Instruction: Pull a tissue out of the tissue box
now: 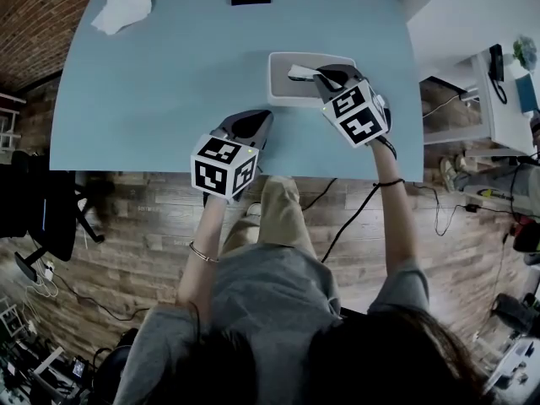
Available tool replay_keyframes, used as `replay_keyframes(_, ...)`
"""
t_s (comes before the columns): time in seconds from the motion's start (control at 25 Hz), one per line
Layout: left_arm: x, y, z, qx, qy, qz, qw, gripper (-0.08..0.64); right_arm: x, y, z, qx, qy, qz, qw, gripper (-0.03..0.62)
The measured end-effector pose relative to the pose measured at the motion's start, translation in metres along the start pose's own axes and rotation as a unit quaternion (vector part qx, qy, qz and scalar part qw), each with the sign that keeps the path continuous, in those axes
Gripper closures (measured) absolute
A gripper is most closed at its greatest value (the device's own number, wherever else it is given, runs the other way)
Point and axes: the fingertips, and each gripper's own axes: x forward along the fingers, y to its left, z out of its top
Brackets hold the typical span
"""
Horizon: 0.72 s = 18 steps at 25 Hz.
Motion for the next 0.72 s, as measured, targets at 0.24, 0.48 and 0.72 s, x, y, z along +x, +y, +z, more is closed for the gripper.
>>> replay_keyframes(0.24, -0.003, -0.002, 0.007, 0.004, -0.005, -0.003, 1.0, 0.557, -0.01, -0.005, 0.006, 0.006, -0.007, -0.007, 1.0, 0.589)
replay_keyframes(0.48, -0.004, -0.008, 0.018, 0.015, -0.013, -0.009, 0.9998, 0.557, -0.024, -0.009, 0.014, 0.01, -0.019, -0.018, 1.0, 0.589)
replay_keyframes(0.72, -0.008, -0.014, 0.03, 0.026, -0.022, -0.014, 0.9993, 0.557, -0.037, -0.01, 0.023, 0.01, -0.027, -0.027, 0.999, 0.589)
